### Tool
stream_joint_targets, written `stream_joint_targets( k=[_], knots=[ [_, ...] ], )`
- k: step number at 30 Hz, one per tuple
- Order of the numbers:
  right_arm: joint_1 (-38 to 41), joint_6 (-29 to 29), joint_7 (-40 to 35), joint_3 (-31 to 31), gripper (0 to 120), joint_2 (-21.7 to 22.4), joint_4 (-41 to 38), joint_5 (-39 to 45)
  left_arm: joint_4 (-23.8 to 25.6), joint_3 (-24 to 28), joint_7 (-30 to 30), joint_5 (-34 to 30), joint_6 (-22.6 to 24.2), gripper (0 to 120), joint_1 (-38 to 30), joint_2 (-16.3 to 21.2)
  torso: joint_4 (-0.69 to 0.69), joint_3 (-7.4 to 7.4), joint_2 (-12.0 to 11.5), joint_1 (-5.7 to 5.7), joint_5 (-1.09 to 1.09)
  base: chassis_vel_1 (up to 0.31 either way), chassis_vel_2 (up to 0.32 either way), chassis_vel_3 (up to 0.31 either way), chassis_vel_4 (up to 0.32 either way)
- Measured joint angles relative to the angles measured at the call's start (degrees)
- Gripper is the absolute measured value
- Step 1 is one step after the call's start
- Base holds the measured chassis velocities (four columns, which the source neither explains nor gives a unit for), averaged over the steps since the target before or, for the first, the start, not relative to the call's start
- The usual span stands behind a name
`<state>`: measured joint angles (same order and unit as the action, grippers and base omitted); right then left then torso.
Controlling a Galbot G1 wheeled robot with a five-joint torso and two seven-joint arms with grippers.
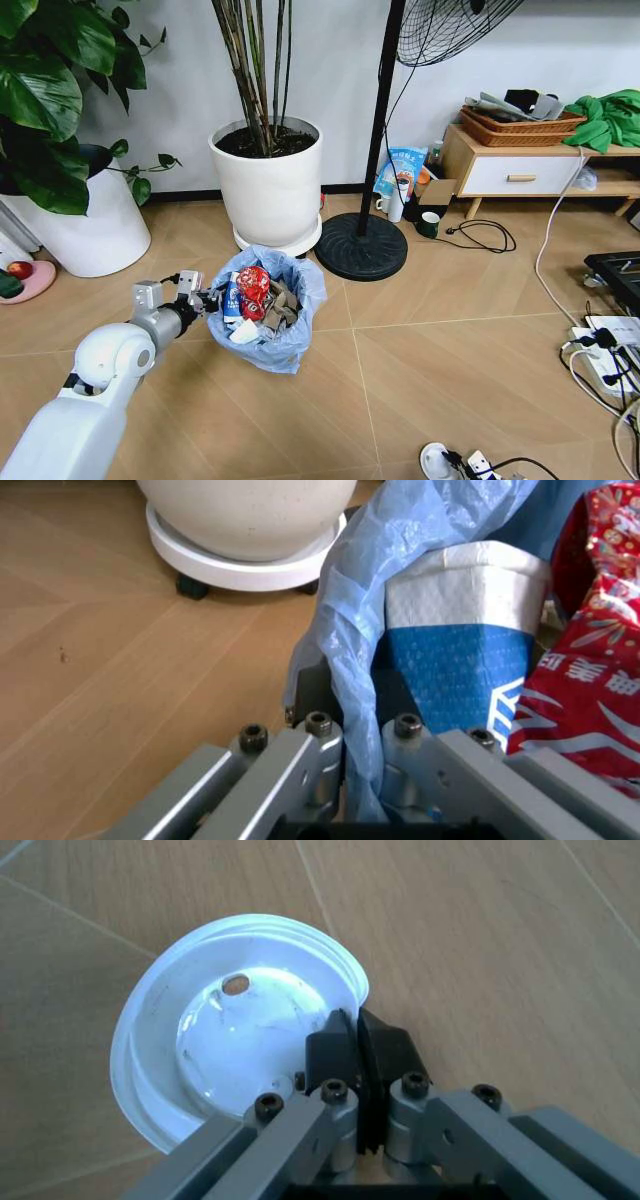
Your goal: Pick up the trash bin and place the garbage on the floor into it.
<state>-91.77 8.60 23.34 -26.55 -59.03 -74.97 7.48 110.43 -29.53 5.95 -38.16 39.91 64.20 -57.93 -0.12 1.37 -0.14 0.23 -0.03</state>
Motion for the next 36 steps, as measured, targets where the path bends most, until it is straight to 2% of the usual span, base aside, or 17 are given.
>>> stream_joint_targets(
  k=[25,36],
  knots=[
    [0.06,0.40,-0.77,-2.46,0,0.20,-3.75,2.64,0.68,-0.12,0.07,0.13,0.00,0,0.49,0.07,-0.01,0.00,0.00,0.00,-0.02,0.000,0.000,0.000,0.000],
    [3.62,-1.12,-2.13,-5.69,0,2.25,-9.46,10.69,0.80,0.13,-0.05,0.19,0.04,0,0.87,0.48,0.00,0.00,0.00,0.00,-0.03,0.000,0.000,0.000,0.000]
  ],
)
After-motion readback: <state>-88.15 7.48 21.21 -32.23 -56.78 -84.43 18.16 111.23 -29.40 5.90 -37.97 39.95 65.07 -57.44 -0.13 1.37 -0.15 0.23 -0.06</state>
